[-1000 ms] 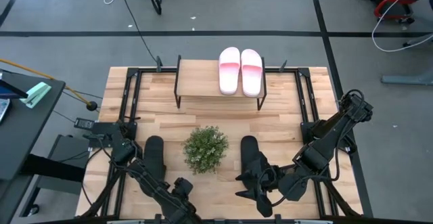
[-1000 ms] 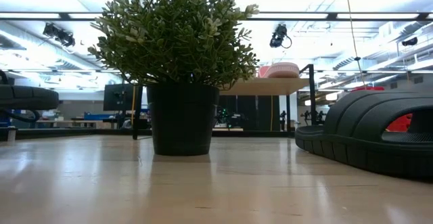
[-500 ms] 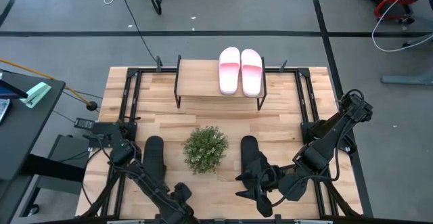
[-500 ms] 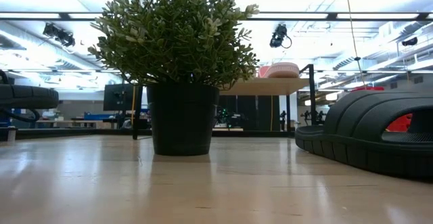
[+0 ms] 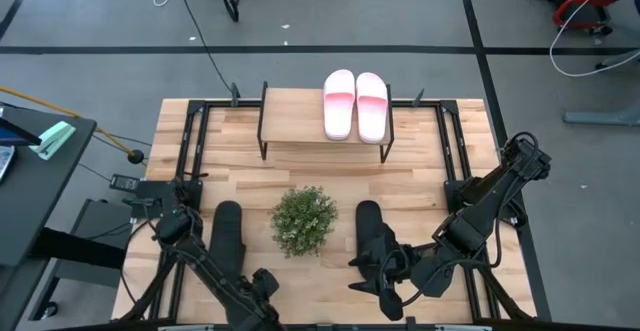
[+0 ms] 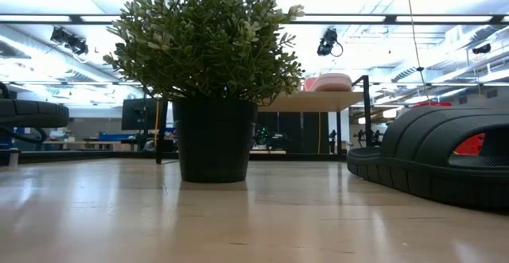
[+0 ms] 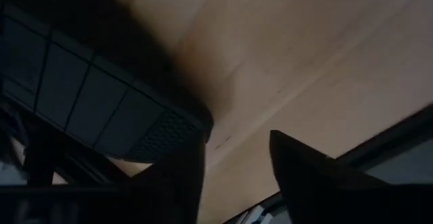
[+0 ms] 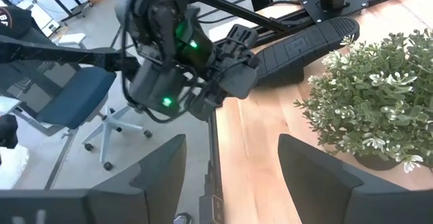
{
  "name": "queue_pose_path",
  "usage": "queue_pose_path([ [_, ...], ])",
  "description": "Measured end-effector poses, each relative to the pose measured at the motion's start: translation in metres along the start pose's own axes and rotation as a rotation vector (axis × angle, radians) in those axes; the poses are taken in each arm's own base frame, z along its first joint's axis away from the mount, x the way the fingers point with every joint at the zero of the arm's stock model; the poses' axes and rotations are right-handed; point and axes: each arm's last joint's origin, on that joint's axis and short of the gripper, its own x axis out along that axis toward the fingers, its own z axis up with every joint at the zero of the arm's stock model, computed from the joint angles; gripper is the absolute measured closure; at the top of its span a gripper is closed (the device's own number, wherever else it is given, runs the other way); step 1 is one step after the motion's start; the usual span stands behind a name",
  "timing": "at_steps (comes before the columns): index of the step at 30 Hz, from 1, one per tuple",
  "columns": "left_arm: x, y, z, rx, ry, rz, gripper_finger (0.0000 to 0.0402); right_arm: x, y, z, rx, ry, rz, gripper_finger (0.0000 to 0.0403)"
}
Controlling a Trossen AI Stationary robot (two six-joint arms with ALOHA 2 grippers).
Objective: Pick and place slides into the shelf
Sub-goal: Put the left black slipper on the shelf
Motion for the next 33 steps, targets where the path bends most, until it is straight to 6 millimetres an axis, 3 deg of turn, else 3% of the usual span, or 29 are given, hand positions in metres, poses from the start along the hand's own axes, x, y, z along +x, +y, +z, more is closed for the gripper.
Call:
queue_pose_path([
  [5, 0.002, 0.010, -0.005, 0.015, 0.019, 0.021, 0.0289, 0.000, 0.000, -0.001, -0.003, 0.017, 0.009, 0.0163],
  [11, -0.006, 0.027, -0.006, -0.033, 0.024, 0.017, 0.0286, 0.000, 0.000, -0.001, -0.009, 0.021, 0.011, 0.0163],
  [16, -0.009, 0.030, 0.000, -0.050, -0.045, 0.013, 0.0223, 0.001, -0.002, 0.000, -0.008, 0.020, 0.004, 0.0163],
  [26, -0.005, 0.029, 0.011, -0.147, -0.067, 0.024, 0.0016, 0.001, -0.002, 0.000, -0.010, 0.021, 0.002, 0.0163],
  [33, 0.015, 0.033, 0.006, -0.188, -0.022, 0.103, 0.0031, 0.002, -0.003, 0.001, -0.008, 0.018, -0.003, 0.0163],
])
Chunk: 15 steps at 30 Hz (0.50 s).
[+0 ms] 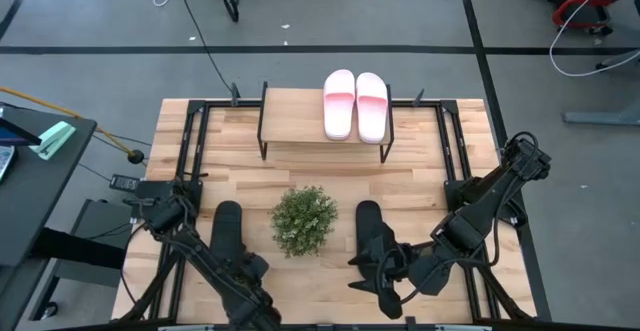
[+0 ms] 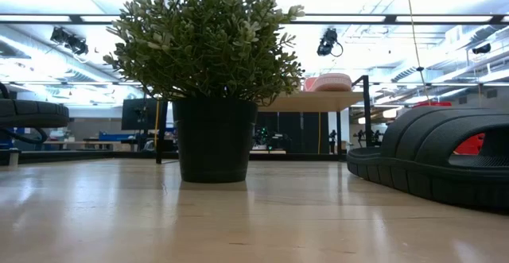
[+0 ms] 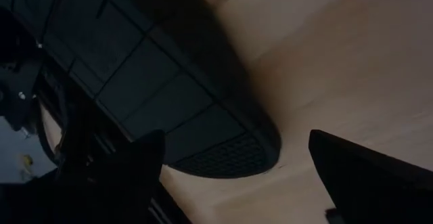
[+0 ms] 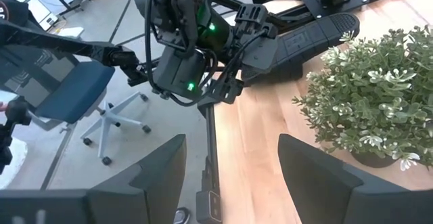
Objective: Pick and place slides into the shelf
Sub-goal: Put the left black slipper on the shelf
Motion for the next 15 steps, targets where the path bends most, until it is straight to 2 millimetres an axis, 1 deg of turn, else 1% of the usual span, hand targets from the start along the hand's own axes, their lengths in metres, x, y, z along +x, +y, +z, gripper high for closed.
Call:
queue_pose_path([
  [7, 0.017, 0.000, -0.003, -0.055, 0.016, 0.033, 0.0005, 0.001, -0.002, 0.001, -0.003, -0.002, -0.007, 0.0163],
  [12, 0.031, -0.006, -0.002, -0.075, 0.022, -0.002, 0.0007, 0.001, -0.003, 0.002, -0.014, -0.002, -0.009, 0.0163],
  [15, 0.036, -0.006, -0.002, -0.089, 0.030, 0.010, 0.0003, 0.002, -0.004, 0.003, -0.013, -0.004, -0.013, 0.0163],
])
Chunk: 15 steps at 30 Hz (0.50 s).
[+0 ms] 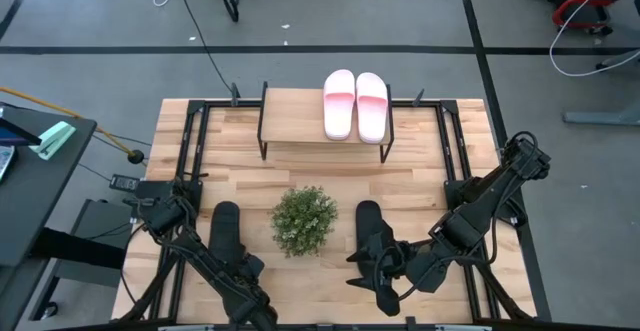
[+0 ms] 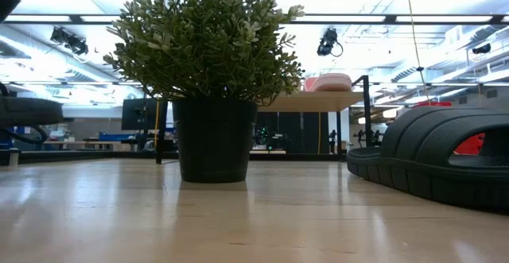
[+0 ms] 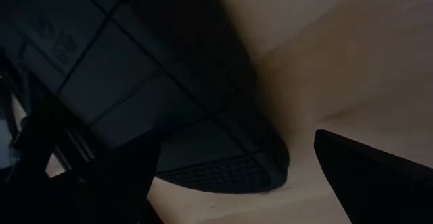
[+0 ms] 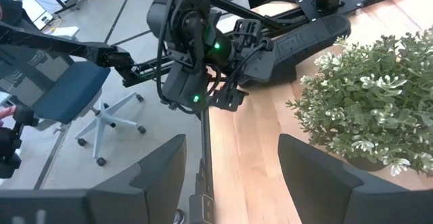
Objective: Pick and place slides into the shelf
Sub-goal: Put the left black slipper on the shelf
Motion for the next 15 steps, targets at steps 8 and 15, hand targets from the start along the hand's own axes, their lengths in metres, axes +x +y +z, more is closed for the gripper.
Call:
queue_pose_path([
  [8, 0.0024, 0.0009, -0.0026, 0.024, -0.014, 0.006, 0.0006, 0.0019, -0.0035, 0.0020, -0.001, 0.004, -0.011, 0.0163],
  [15, 0.0100, -0.0037, -0.0027, 0.039, -0.010, 0.031, 0.0061, 0.0028, -0.0049, 0.0032, 0.000, 0.003, -0.014, 0.0163],
])
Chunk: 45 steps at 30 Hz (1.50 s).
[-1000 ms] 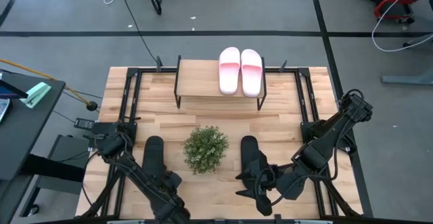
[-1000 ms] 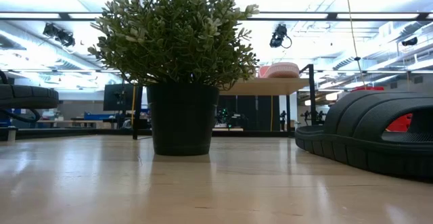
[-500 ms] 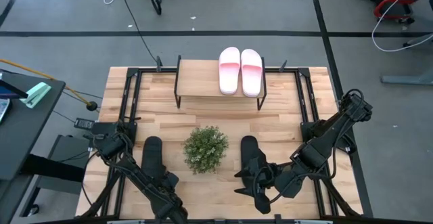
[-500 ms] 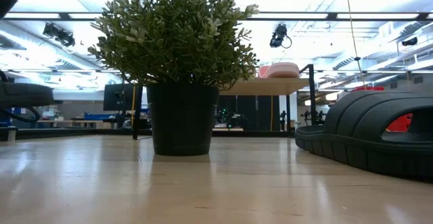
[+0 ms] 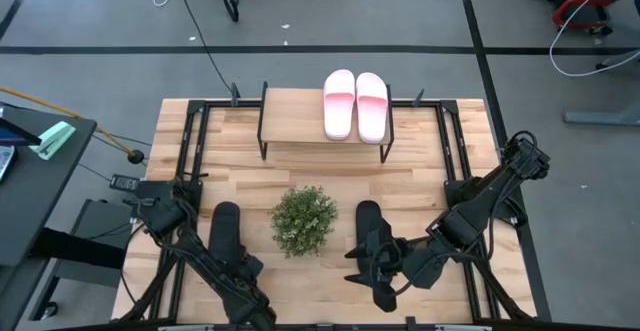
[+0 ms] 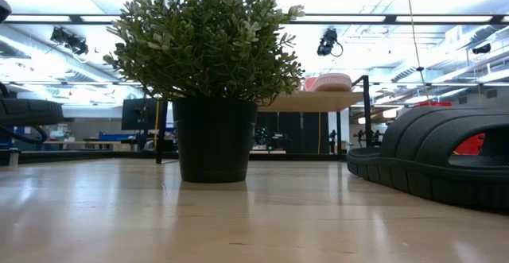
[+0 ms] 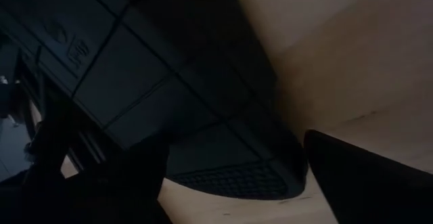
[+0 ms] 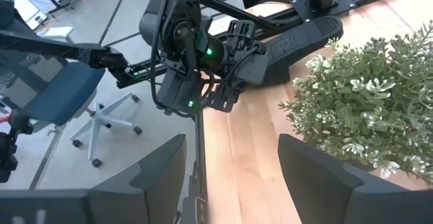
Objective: Pick and place slides into the shelf
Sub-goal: Put the left black slipper on the shelf
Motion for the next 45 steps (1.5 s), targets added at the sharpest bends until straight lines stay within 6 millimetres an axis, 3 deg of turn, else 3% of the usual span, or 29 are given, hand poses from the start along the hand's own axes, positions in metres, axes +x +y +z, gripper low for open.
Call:
queue_pose_path([
  [5, 0.005, -0.003, -0.003, 0.014, 0.003, 0.023, 0.0127, 0.000, 0.000, 0.000, 0.003, 0.001, 0.002, 0.0163],
  [15, 0.004, -0.004, -0.005, 0.029, 0.003, 0.017, 0.0204, 0.000, 0.000, 0.000, 0.006, 0.003, 0.002, 0.0163],
  [25, -0.025, 0.003, -0.011, 0.030, -0.068, 0.024, 0.0311, 0.000, 0.000, 0.000, 0.004, 0.006, -0.001, 0.0163],
  [34, -0.052, 0.028, -0.027, -0.101, -0.099, -0.098, 0.0358, -0.001, 0.000, -0.002, 0.001, 0.010, -0.001, 0.0163],
  [38, -0.065, 0.043, -0.037, -0.182, -0.117, -0.163, 0.0399, -0.001, 0.001, -0.003, -0.002, 0.013, 0.002, 0.0163],
  [45, -0.091, 0.077, -0.052, -0.330, -0.189, -0.333, 0.0401, -0.001, 0.001, -0.002, -0.003, 0.013, 0.001, 0.0163],
])
